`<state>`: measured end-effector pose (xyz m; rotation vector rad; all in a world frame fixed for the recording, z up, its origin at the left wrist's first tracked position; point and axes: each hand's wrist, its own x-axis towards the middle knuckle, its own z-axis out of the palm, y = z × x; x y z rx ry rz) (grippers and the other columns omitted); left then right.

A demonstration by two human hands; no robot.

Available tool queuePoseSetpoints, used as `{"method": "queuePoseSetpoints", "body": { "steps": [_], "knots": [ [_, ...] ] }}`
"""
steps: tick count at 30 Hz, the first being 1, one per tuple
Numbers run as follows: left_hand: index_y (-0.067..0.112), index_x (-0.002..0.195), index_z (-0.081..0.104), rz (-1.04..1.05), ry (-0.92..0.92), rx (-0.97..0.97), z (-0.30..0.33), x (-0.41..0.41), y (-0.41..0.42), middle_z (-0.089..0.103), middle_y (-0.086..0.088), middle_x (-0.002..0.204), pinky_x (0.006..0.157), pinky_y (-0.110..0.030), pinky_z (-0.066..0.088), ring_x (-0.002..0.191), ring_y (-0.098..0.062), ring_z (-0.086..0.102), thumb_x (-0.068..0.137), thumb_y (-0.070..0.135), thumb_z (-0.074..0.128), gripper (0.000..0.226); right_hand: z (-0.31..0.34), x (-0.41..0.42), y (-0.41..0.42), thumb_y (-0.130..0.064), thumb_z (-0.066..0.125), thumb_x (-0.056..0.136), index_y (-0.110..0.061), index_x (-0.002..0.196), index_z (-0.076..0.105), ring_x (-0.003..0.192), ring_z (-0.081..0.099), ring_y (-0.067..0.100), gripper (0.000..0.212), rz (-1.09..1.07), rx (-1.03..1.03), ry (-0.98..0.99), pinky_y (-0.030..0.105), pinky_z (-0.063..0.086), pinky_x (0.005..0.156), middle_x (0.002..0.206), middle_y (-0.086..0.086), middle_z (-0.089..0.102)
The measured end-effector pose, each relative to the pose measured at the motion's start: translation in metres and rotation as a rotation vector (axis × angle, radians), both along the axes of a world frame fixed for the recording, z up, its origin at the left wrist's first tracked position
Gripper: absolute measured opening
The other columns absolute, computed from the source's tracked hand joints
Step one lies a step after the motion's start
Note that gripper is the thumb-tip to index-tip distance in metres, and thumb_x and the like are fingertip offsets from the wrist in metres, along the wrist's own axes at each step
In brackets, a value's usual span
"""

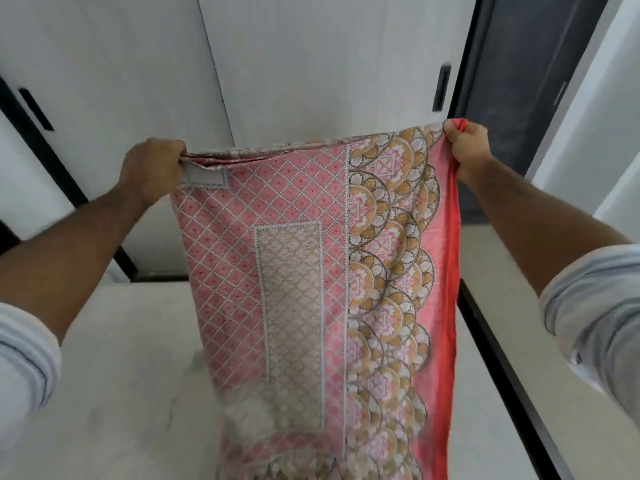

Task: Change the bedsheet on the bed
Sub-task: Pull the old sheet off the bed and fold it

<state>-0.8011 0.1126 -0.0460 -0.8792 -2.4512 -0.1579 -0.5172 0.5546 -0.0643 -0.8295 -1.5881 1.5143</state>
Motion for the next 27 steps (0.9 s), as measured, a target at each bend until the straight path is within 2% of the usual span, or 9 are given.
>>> {"method": "queuePoseSetpoints", "body": {
  "steps": [7, 10, 13, 15, 18, 21, 24, 25, 27],
  "knots": [
    [0.001, 0.094, 0.077, 0.048, -0.271, -0.13, -0.147, -0.079, 0.096, 0.07, -0.026, 0.083, 0.074, -0.049, 0.057, 0.078, -0.045, 0.066, 0.069, -0.002, 0.069, 0.027, -0.167, -0.08, 0.077, -0.017, 0.06, 0.1, -0.022, 0.078, 0.065, 0.068, 0.063, 0.001, 0.023, -0.028, -0.087, -0.215, 0.019, 0.055, 0.068, 0.08, -0.006, 0.067],
    [-0.002, 0.093, 0.074, 0.076, -0.23, -0.243, -0.212, -0.089, 0.111, 0.066, -0.03, 0.089, 0.083, -0.053, 0.05, 0.086, -0.048, 0.061, 0.08, 0.004, 0.066, 0.017, -0.222, -0.076, 0.087, -0.021, 0.061, 0.099, -0.023, 0.081, 0.068, 0.069, 0.063, 0.002, 0.019, -0.008, -0.143, -0.264, 0.018, 0.052, 0.059, 0.081, -0.007, 0.068],
    [-0.008, 0.1, 0.066, 0.116, -0.099, -0.353, -0.266, -0.091, 0.107, 0.053, -0.029, 0.099, 0.078, -0.051, 0.04, 0.095, -0.045, 0.049, 0.088, 0.022, 0.065, 0.032, -0.267, -0.055, 0.087, -0.031, 0.064, 0.096, -0.022, 0.094, 0.067, 0.079, 0.066, 0.009, 0.01, 0.154, -0.243, -0.288, 0.024, 0.05, 0.068, 0.09, -0.004, 0.069],
    [-0.007, 0.097, 0.067, 0.012, -0.096, -0.379, -0.296, -0.075, 0.089, 0.051, -0.024, 0.099, 0.076, -0.048, 0.037, 0.092, -0.043, 0.048, 0.085, 0.018, 0.065, 0.028, -0.293, -0.028, 0.073, -0.041, 0.072, 0.082, -0.022, 0.096, 0.067, 0.081, 0.067, 0.007, 0.024, 0.245, -0.308, -0.304, 0.029, 0.051, 0.073, 0.087, -0.007, 0.069],
    [-0.002, 0.082, 0.069, -0.274, -0.134, -0.425, -0.328, -0.036, 0.047, 0.057, -0.019, 0.095, 0.069, -0.045, 0.041, 0.082, -0.041, 0.055, 0.073, 0.016, 0.064, 0.021, -0.327, 0.029, 0.036, -0.051, 0.076, 0.062, -0.025, 0.093, 0.067, 0.083, 0.064, 0.0, 0.041, 0.34, -0.352, -0.423, 0.024, 0.049, 0.079, 0.084, -0.016, 0.069],
    [0.004, 0.077, 0.064, -0.55, -0.251, -0.512, -0.361, 0.002, -0.008, 0.062, -0.018, 0.091, 0.063, -0.042, 0.042, 0.077, -0.04, 0.06, 0.065, 0.029, 0.052, 0.03, -0.355, 0.097, 0.004, -0.05, 0.077, 0.067, -0.025, 0.089, 0.074, 0.083, 0.064, -0.004, 0.033, 0.437, -0.297, -0.563, 0.014, 0.047, 0.077, 0.085, -0.018, 0.072],
    [0.01, 0.081, 0.059, -0.723, -0.386, -0.691, -0.393, 0.036, -0.054, 0.059, -0.013, 0.088, 0.063, -0.041, 0.041, 0.079, -0.035, 0.059, 0.061, 0.025, 0.064, 0.025, -0.379, 0.154, -0.026, -0.02, 0.072, 0.087, -0.023, 0.088, 0.075, 0.079, 0.064, -0.009, 0.005, 0.569, -0.226, -0.739, 0.005, 0.046, 0.077, 0.078, -0.021, 0.073],
    [0.013, 0.08, 0.057, -0.783, -0.431, -0.742, -0.405, 0.049, -0.067, 0.057, -0.01, 0.085, 0.062, -0.04, 0.041, 0.078, -0.033, 0.058, 0.058, 0.02, 0.07, 0.027, -0.391, 0.17, -0.037, -0.01, 0.067, 0.092, -0.018, 0.092, 0.074, 0.08, 0.064, -0.009, 0.01, 0.633, -0.183, -0.816, 0.004, 0.046, 0.079, 0.079, -0.023, 0.073],
    [0.018, 0.08, 0.055, -0.853, -0.495, -0.814, -0.431, 0.077, -0.091, 0.056, -0.005, 0.083, 0.061, -0.037, 0.038, 0.077, -0.029, 0.057, 0.052, 0.013, 0.074, 0.034, -0.416, 0.2, -0.06, -0.008, 0.066, 0.094, -0.014, 0.099, 0.074, 0.082, 0.065, -0.01, 0.011, 0.75, -0.125, -0.961, 0.01, 0.047, 0.083, 0.082, -0.024, 0.074]
  ]
}}
